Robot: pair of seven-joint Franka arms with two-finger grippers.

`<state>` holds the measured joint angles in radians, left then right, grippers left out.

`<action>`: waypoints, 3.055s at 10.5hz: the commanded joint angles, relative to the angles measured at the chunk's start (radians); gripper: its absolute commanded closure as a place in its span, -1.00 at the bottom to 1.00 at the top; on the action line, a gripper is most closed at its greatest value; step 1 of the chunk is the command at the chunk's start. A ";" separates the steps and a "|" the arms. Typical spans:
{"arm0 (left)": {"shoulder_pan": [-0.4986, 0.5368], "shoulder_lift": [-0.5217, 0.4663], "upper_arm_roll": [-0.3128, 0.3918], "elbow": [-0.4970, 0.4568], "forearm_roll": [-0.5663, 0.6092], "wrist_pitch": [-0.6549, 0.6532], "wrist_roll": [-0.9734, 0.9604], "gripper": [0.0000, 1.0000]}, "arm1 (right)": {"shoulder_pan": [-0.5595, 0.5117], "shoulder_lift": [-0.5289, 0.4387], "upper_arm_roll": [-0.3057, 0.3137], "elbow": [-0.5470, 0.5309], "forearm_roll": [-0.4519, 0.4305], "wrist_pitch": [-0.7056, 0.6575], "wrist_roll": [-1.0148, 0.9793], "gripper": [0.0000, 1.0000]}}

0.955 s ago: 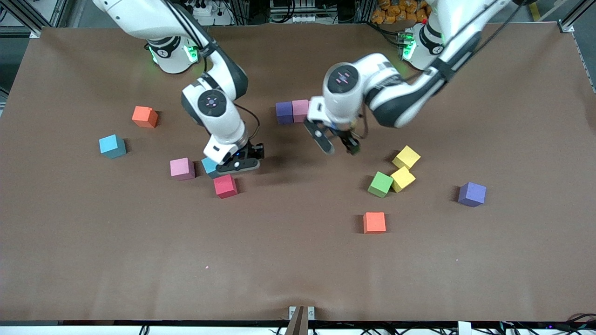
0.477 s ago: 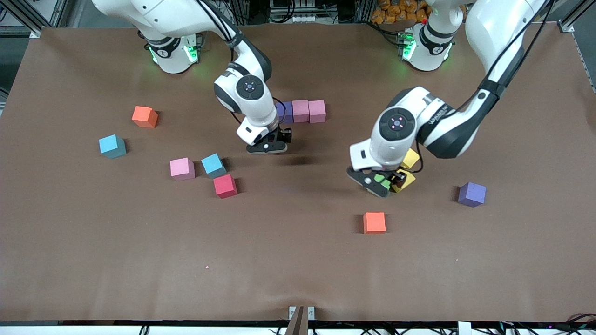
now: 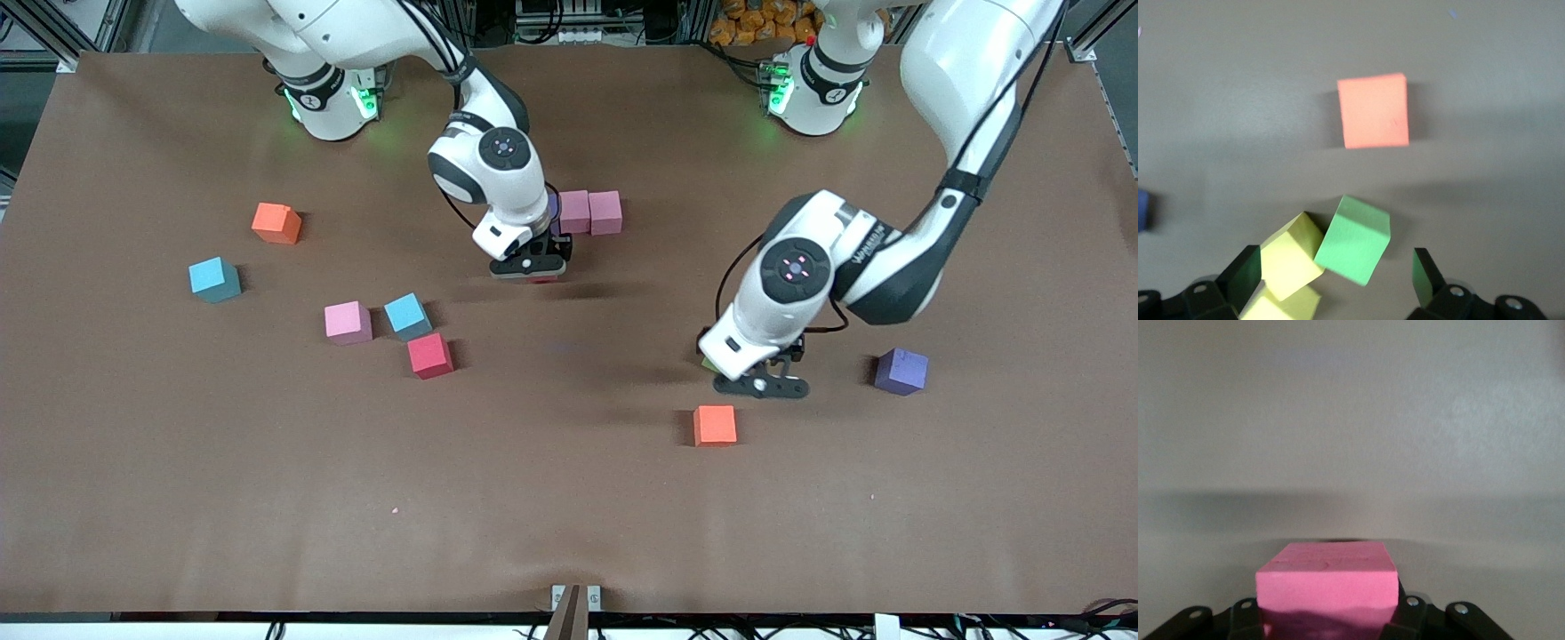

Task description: Arrange 11 blocks into digit 3

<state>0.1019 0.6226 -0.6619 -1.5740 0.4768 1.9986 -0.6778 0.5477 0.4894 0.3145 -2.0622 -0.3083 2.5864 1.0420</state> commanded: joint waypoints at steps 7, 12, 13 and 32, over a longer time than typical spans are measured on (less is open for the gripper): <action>-0.142 0.147 0.154 0.183 -0.004 0.118 -0.022 -1.00 | 0.031 0.029 0.003 -0.018 -0.066 0.011 0.122 0.06; -0.131 0.204 0.162 0.198 -0.010 0.221 -0.020 -1.00 | 0.031 0.020 0.014 -0.018 -0.060 0.009 0.148 0.06; -0.128 0.216 0.162 0.199 -0.018 0.241 -0.019 -1.00 | 0.029 0.023 0.023 -0.018 -0.061 0.008 0.156 0.06; -0.149 0.269 0.205 0.200 -0.046 0.272 -0.003 0.74 | 0.031 0.028 0.032 -0.038 -0.069 0.005 0.158 -0.27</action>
<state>-0.0364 0.9136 -0.4676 -1.3849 0.4461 2.2764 -0.6993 0.5740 0.5222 0.3384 -2.0824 -0.3543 2.5900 1.1664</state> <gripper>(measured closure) 0.419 0.370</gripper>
